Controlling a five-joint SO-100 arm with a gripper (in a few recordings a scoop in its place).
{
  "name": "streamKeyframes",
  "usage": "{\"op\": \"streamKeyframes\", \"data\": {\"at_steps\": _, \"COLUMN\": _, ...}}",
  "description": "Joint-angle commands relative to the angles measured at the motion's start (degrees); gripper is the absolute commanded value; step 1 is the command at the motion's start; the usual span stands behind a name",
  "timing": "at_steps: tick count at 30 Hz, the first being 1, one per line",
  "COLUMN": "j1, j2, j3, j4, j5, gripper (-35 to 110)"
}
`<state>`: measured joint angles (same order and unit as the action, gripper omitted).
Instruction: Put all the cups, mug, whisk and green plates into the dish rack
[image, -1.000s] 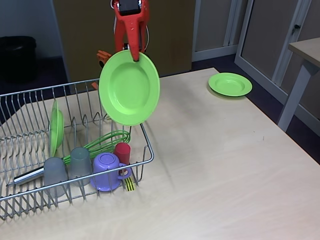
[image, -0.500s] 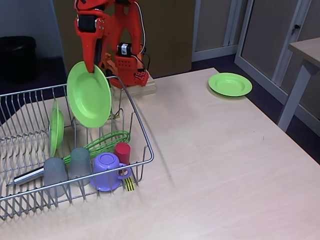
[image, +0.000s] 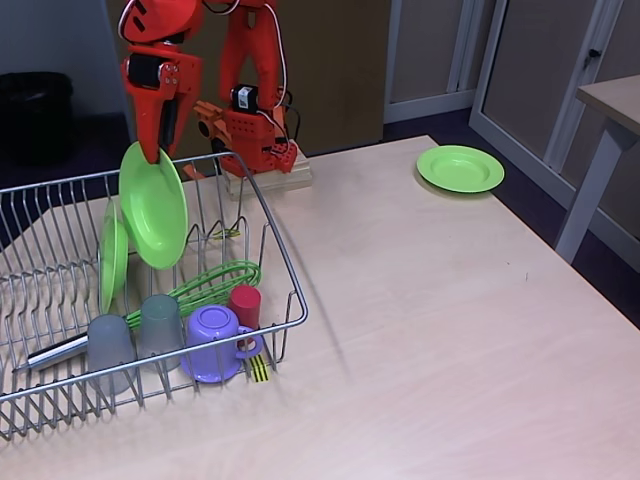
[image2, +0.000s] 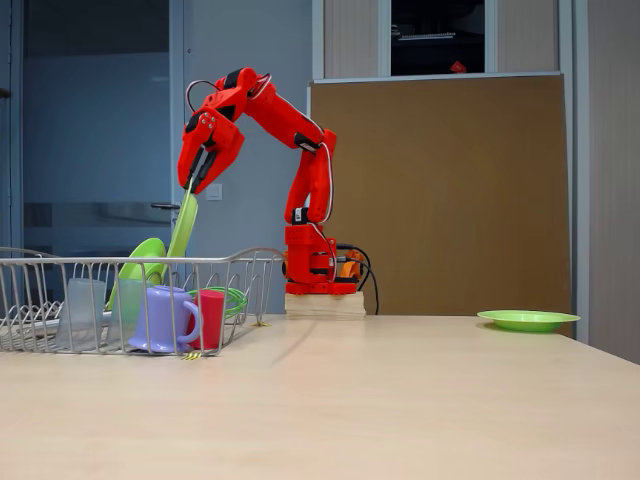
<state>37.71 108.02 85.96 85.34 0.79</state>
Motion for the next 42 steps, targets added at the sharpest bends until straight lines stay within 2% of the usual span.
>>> {"op": "streamKeyframes", "data": {"at_steps": 1, "j1": 2.02, "j2": 0.26, "j3": 0.97, "j4": -0.97, "j5": -0.44, "gripper": 0}}
{"op": "streamKeyframes", "data": {"at_steps": 13, "j1": 6.33, "j2": -3.60, "j3": 11.34, "j4": -12.39, "j5": -4.04, "gripper": 0}}
{"op": "streamKeyframes", "data": {"at_steps": 22, "j1": 6.94, "j2": -5.98, "j3": 15.91, "j4": -16.70, "j5": -6.94, "gripper": 0}}
{"op": "streamKeyframes", "data": {"at_steps": 33, "j1": 4.39, "j2": -4.83, "j3": 19.16, "j4": -13.71, "j5": -12.48, "gripper": 16}}
{"op": "streamKeyframes", "data": {"at_steps": 42, "j1": 1.41, "j2": 2.72, "j3": 16.26, "j4": -7.29, "j5": -11.87, "gripper": 17}}
